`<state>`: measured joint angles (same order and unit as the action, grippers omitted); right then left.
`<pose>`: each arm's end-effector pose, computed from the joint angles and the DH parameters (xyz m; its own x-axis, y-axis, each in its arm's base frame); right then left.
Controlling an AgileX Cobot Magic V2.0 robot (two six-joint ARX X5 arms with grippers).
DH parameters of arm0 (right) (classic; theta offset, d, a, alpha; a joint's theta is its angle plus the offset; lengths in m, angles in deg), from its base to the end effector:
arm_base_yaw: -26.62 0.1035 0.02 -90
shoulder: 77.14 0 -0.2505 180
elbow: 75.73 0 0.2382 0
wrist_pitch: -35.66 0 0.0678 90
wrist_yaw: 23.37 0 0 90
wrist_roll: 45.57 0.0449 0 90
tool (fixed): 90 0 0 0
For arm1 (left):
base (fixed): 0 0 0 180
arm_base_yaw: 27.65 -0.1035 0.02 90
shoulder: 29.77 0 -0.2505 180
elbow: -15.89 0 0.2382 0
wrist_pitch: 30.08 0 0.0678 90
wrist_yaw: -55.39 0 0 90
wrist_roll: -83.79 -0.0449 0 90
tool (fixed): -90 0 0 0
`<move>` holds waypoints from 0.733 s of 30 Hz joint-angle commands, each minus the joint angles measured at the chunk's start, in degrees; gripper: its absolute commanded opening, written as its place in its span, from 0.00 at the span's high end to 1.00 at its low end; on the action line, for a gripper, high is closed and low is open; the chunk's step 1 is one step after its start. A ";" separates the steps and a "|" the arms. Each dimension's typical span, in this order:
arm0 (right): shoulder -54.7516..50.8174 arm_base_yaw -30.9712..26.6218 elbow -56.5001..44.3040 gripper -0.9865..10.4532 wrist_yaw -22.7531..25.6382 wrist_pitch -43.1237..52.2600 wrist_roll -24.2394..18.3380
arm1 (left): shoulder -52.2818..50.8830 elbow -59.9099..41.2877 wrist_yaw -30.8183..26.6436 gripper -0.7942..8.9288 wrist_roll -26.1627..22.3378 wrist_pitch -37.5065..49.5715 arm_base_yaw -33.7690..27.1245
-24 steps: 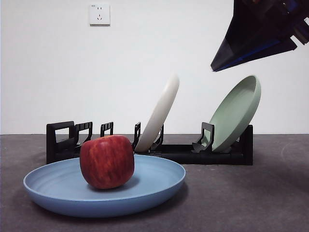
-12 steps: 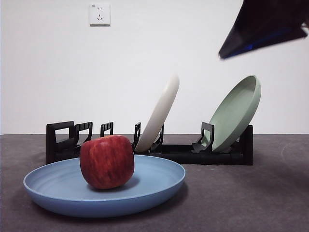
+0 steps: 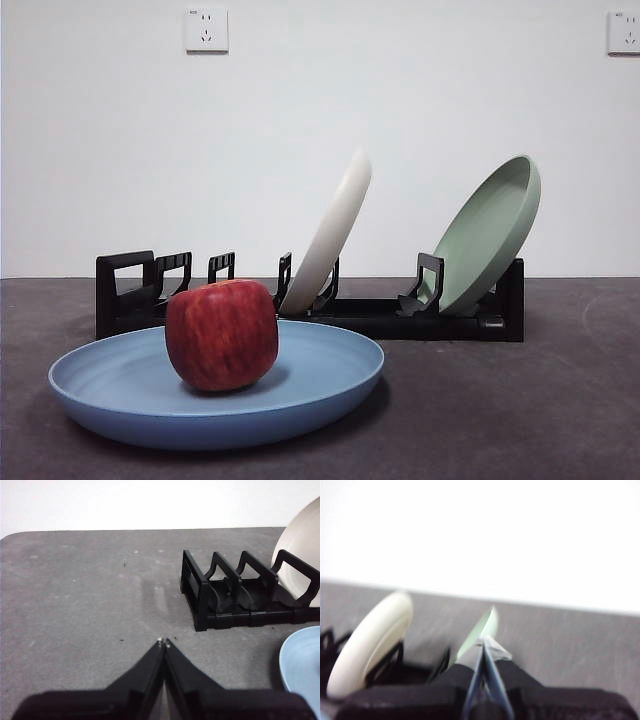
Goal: Take the blue plate from the plate rack,put the plate on the table,take the apple from the table,put the apple in the plate
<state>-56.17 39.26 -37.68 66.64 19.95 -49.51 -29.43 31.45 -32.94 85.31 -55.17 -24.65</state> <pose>0.1234 0.0277 0.2658 0.9755 0.2186 0.0239 -0.2165 0.9739 -0.0687 0.1101 -0.0071 0.1482 0.9819 -0.0806 -0.1713 0.0764 0.9966 -0.0311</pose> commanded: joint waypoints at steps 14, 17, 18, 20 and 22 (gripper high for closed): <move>-18.03 -3.76 -20.72 0.91 -0.11 4.09 0.48 | -0.15 -0.79 -0.04 0.92 0.17 0.17 -0.15; -19.02 -4.68 -22.23 0.91 -0.15 4.07 1.73 | -0.15 -0.79 -0.04 0.92 0.17 0.17 -0.15; -19.17 -5.07 -22.60 0.91 -0.17 4.04 2.36 | -0.15 -0.79 -0.04 0.92 0.17 0.15 -0.15; -19.39 -5.97 -23.12 0.91 -0.24 3.17 4.24 | -0.15 -0.79 -0.04 0.92 0.17 0.17 -0.15; -19.69 -6.40 -23.12 0.91 -1.22 1.11 4.92 | -0.15 -0.79 -0.04 0.92 0.17 0.17 -0.15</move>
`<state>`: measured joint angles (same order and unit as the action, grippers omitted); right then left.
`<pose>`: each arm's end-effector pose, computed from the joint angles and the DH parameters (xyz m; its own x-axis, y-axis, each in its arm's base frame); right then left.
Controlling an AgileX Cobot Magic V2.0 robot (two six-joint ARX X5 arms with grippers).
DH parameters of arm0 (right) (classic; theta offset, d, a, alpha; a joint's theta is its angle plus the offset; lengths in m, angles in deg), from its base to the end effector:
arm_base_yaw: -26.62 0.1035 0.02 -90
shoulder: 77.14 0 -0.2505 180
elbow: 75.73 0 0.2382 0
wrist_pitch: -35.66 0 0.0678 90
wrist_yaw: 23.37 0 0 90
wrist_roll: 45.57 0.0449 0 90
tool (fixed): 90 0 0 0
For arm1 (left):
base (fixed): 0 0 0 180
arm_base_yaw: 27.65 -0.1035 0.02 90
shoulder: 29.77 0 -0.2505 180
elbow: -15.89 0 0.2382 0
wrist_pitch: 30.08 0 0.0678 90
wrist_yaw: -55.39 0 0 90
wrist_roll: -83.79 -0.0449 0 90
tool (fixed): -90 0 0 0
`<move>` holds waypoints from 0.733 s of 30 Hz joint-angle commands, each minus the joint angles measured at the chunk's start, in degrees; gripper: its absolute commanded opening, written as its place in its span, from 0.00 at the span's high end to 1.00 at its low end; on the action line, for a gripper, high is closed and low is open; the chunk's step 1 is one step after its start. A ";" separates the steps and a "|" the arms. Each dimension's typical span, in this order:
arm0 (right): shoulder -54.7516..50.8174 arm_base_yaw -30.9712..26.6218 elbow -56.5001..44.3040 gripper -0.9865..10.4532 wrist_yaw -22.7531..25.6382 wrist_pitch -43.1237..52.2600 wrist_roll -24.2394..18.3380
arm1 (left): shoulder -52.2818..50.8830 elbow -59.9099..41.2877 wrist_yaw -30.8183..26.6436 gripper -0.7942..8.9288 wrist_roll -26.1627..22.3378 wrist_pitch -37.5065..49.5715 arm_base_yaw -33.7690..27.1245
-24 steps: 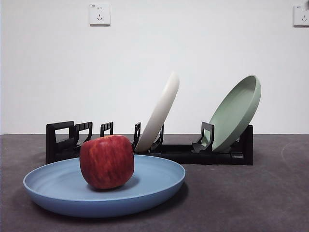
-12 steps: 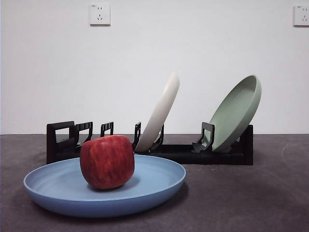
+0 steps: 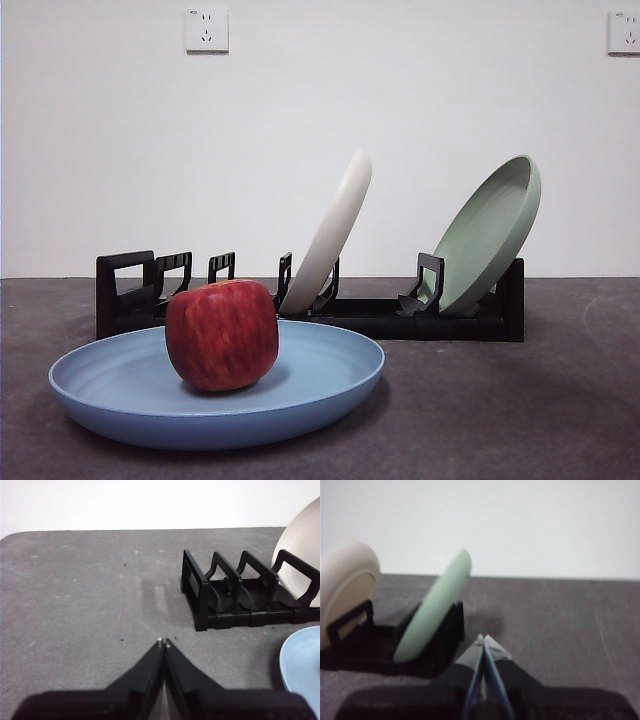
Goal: Take the blue plate from the plate rack,put the plate on the table,take the apple from the table,put the apple in the plate
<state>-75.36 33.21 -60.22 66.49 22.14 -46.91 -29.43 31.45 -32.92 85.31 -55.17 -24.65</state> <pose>0.1129 0.0132 0.1682 0.9931 0.1172 0.0037 -0.1171 0.9928 -0.0234 0.1101 -0.0071 0.1482 0.9819 -0.0810 -0.1713 0.0768 0.9966 -0.0312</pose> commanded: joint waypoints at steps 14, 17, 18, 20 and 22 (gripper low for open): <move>-1.60 -0.48 -0.55 0.91 -2.47 -11.45 7.28 | -0.15 -0.79 -0.07 0.92 0.17 0.17 -0.15; -1.51 -0.48 -0.55 0.91 -2.54 -11.45 7.28 | -0.15 -0.79 -0.07 0.92 0.17 0.17 -0.15; -1.51 -0.48 -0.55 0.91 -2.51 -11.45 7.28 | -0.15 -0.79 -0.07 0.92 0.17 0.17 -0.15; -1.51 -0.48 -0.55 0.91 -2.51 -11.45 7.28 | -0.15 -0.79 -0.07 0.92 0.17 0.17 -0.15; -1.46 -0.48 -0.55 0.91 -2.51 -11.45 7.28 | -0.15 -0.79 -0.07 0.92 0.17 0.17 -0.15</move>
